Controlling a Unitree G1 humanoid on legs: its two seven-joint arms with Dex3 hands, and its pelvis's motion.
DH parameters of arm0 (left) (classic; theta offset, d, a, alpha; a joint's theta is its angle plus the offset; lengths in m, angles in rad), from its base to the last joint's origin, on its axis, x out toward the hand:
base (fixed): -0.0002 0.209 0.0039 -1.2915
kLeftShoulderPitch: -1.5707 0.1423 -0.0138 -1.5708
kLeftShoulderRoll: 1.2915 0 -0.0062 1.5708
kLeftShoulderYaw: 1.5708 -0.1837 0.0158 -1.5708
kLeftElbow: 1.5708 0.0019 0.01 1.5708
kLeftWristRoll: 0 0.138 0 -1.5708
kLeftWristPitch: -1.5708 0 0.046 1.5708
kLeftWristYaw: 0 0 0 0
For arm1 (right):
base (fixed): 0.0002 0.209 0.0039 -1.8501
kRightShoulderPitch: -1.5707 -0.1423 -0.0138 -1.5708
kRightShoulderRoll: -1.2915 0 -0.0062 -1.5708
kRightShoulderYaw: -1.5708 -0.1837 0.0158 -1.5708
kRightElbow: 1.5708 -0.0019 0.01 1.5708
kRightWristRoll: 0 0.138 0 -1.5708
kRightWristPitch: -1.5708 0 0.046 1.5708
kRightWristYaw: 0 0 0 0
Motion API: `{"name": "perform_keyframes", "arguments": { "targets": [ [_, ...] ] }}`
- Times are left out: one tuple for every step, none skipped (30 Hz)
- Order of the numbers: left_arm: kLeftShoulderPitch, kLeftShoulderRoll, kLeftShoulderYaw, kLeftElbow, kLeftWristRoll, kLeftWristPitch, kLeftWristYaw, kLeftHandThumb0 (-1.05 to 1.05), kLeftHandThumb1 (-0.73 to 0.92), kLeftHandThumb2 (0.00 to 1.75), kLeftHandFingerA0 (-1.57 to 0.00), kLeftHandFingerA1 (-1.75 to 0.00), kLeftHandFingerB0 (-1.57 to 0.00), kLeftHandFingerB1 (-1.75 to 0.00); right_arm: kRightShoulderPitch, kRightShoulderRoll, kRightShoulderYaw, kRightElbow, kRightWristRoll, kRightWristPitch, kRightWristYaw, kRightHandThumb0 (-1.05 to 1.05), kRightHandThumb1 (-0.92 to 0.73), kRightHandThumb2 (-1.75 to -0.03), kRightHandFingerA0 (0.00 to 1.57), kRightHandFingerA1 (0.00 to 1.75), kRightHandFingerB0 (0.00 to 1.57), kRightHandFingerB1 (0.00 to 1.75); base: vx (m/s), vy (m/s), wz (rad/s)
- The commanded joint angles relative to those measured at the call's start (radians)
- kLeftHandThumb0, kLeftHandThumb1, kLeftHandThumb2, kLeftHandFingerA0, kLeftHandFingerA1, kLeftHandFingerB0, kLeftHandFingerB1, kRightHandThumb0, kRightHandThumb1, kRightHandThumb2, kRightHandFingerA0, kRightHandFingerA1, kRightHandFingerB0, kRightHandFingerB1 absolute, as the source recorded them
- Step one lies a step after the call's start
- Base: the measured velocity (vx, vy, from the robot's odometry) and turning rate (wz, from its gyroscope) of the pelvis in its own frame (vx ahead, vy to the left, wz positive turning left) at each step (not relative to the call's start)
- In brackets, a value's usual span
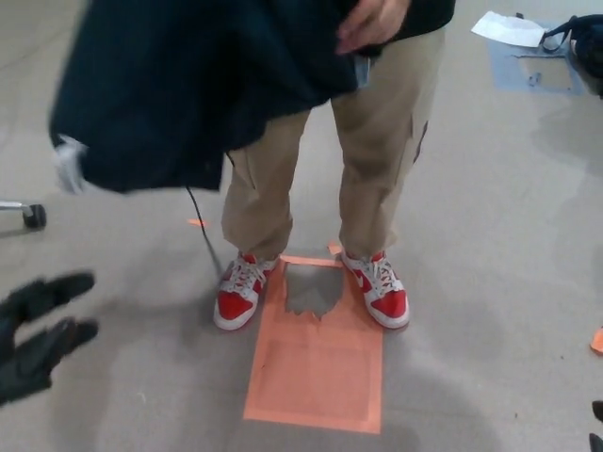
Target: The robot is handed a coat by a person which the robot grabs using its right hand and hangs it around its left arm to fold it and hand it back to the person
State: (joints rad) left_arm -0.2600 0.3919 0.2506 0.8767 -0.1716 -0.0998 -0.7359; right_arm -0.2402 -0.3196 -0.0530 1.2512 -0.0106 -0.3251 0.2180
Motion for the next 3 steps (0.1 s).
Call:
{"name": "perform_keyframes", "arguments": {
  "targets": [
    [0.048, 0.028, -0.035, 0.256, 0.107, -0.148, 0.233, -0.7, 0.7, 1.01, -0.04, -0.39, -0.04, -0.4, 0.007, -0.032, 0.02, 0.032, -0.042, 0.068, -0.012, -0.71, -0.76, -1.05, 0.03, 0.4, 0.11, 0.35, 0.0, 0.0, 0.0],
    [0.049, 0.026, -0.038, 0.279, 0.109, -0.14, 0.255, -0.7, 0.7, 1.01, -0.04, -0.39, -0.04, -0.4, 0.008, -0.031, 0.019, 0.033, -0.039, 0.071, -0.008, -0.71, -0.76, -1.05, 0.03, 0.4, 0.11, 0.35, 0.0, 0.0, 0.0],
    [0.049, 0.026, -0.038, 0.279, 0.109, -0.14, 0.255, -0.7, 0.7, 1.01, -0.04, -0.39, -0.04, -0.4, 0.008, -0.031, 0.019, 0.033, -0.039, 0.071, -0.008, -0.71, -0.76, -1.05, 0.03, 0.4, 0.11, 0.35, 0.0, 0.0, 0.0]
  ]
}}
